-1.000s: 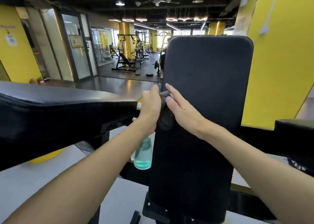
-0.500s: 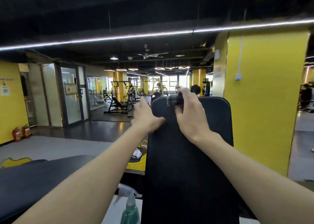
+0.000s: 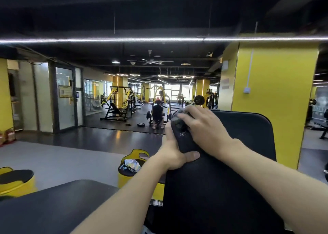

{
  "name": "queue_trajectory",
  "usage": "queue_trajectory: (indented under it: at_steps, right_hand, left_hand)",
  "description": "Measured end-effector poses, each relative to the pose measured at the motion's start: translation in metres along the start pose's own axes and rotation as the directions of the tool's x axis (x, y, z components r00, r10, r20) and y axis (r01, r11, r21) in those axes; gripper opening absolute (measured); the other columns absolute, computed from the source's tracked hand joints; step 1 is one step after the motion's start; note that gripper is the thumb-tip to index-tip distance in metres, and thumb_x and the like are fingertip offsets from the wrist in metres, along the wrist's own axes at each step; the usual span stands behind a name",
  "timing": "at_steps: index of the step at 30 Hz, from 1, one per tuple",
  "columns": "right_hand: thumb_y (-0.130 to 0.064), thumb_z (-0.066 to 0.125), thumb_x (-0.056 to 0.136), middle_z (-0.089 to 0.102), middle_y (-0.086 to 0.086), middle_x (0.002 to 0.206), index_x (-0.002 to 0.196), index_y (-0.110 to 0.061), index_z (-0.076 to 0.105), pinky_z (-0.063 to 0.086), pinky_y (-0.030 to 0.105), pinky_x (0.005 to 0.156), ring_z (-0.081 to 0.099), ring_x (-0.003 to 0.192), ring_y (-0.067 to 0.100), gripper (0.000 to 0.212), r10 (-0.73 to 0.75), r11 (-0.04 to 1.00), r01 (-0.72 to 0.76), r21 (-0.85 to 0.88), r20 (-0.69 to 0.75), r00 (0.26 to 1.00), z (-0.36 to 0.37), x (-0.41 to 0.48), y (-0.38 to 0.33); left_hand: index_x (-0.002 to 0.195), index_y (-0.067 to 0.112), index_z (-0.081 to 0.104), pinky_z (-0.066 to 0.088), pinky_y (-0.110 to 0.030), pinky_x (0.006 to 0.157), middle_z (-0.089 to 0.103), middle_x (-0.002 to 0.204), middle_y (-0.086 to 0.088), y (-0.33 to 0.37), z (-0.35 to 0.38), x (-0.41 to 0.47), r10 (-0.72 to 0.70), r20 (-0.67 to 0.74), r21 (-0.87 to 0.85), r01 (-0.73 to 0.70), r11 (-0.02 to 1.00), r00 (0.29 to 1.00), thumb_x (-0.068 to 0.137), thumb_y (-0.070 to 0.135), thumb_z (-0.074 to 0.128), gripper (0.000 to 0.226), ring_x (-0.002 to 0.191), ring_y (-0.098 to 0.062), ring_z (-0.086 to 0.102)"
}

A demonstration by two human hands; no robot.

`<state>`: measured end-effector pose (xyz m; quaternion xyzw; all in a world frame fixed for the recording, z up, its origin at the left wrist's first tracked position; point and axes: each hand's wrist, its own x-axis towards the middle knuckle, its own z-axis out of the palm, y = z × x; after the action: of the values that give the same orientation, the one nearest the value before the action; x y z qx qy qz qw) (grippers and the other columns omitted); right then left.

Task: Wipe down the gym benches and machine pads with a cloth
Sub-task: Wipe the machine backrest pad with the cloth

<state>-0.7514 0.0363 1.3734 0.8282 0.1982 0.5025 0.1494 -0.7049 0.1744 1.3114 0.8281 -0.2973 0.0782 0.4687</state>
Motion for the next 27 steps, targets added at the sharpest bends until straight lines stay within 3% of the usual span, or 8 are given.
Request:
queue_trajectory:
  at_steps: [2, 6, 10, 16, 19, 21, 25, 27]
  right_hand:
    - [-0.001, 0.056, 0.078, 0.059, 0.014, 0.102, 0.105, -0.002, 0.068, 0.052, 0.046, 0.07, 0.056, 0.083, 0.032, 0.03, 0.142, 0.988, -0.141, 0.059, -0.021, 0.99, 0.006, -0.002, -0.022]
    - [-0.003, 0.062, 0.076, 0.057, 0.012, 0.097, 0.109, -0.004, 0.067, 0.05, 0.039, 0.062, 0.055, 0.073, 0.027, 0.033, -0.172, 0.985, 0.171, 0.018, 0.157, 0.973, -0.006, -0.012, -0.013]
    - [0.006, 0.069, 0.074, 0.057, 0.014, 0.093, 0.11, -0.001, 0.068, 0.052, 0.04, 0.059, 0.056, 0.07, 0.03, 0.037, 0.193, 0.981, -0.192, 0.04, -0.008, 0.981, -0.014, -0.002, 0.012]
    - [-0.01, 0.06, 0.08, 0.054, 0.01, 0.099, 0.108, -0.007, 0.066, 0.046, 0.037, 0.06, 0.054, 0.071, 0.025, 0.029, -0.23, 0.971, 0.236, -0.028, 0.149, 0.962, -0.015, -0.027, -0.001]
    - [-0.001, 0.061, 0.079, 0.057, 0.011, 0.094, 0.108, -0.004, 0.068, 0.049, 0.039, 0.063, 0.055, 0.07, 0.029, 0.03, 0.1, 0.995, -0.1, -0.02, -0.026, 0.995, -0.014, -0.018, 0.012]
    - [0.003, 0.069, 0.072, 0.058, 0.014, 0.097, 0.107, -0.001, 0.068, 0.049, 0.039, 0.061, 0.055, 0.07, 0.03, 0.036, 0.174, 0.984, -0.176, -0.03, -0.059, 0.983, -0.005, -0.024, -0.007]
    - [-0.008, 0.065, 0.078, 0.053, 0.01, 0.101, 0.11, -0.006, 0.066, 0.046, 0.038, 0.061, 0.054, 0.072, 0.027, 0.032, -0.222, 0.97, 0.231, -0.07, 0.113, 0.968, -0.013, -0.036, 0.001]
    - [-0.004, 0.07, 0.076, 0.055, 0.01, 0.098, 0.11, -0.006, 0.067, 0.046, 0.038, 0.062, 0.056, 0.073, 0.029, 0.035, -0.125, 0.987, 0.129, -0.095, 0.047, 0.991, -0.019, -0.029, 0.024]
  left_hand:
    - [0.147, 0.019, 0.006, 0.04, -0.03, 0.101, 0.037, 0.138, 0.0, 0.0, 0.002, 0.002, 0.016, 0.029, -0.004, -0.016, 1.0, 0.999, 0.077, 0.023, 0.084, 0.105, 0.128, -0.018, 0.042]
    - [0.142, 0.021, 0.017, 0.039, -0.027, 0.104, 0.043, 0.142, -0.002, -0.003, 0.006, 0.001, -0.039, 0.062, -0.093, 0.045, 0.995, 0.997, 0.081, 0.025, 0.082, 0.089, 0.131, -0.019, 0.043]
    - [0.132, 0.04, 0.015, 0.052, -0.044, 0.098, 0.047, 0.134, 0.001, -0.006, 0.005, -0.002, -0.1, 0.043, -0.245, 0.108, 0.964, 0.994, 0.06, 0.042, 0.092, 0.105, 0.119, -0.021, 0.054]
    - [0.135, 0.044, 0.008, 0.052, -0.046, 0.099, 0.049, 0.134, -0.002, -0.002, 0.007, -0.004, -0.099, 0.046, -0.255, 0.108, 0.961, 0.994, 0.041, 0.056, 0.087, 0.124, 0.122, -0.022, 0.054]
    - [0.13, 0.042, 0.014, 0.051, -0.046, 0.1, 0.049, 0.136, 0.0, -0.004, 0.006, -0.007, -0.117, 0.065, -0.32, 0.131, 0.938, 0.991, 0.063, 0.036, 0.093, 0.103, 0.121, -0.02, 0.055]
    - [0.134, 0.041, 0.012, 0.05, -0.044, 0.101, 0.048, 0.137, 0.001, -0.002, 0.005, -0.009, -0.108, 0.057, -0.32, 0.12, 0.94, 0.993, 0.067, 0.033, 0.092, 0.105, 0.122, -0.02, 0.053]
    - [0.142, 0.046, -0.001, 0.05, -0.044, 0.103, 0.05, 0.139, 0.0, 0.0, 0.005, -0.009, -0.119, 0.077, -0.294, 0.136, 0.946, 0.99, 0.051, 0.05, 0.091, 0.129, 0.123, -0.021, 0.054]
    - [0.138, 0.042, 0.008, 0.053, -0.043, 0.098, 0.051, 0.135, 0.001, 0.0, 0.005, -0.009, -0.117, 0.068, -0.344, 0.134, 0.929, 0.991, 0.066, 0.034, 0.092, 0.111, 0.118, -0.019, 0.057]
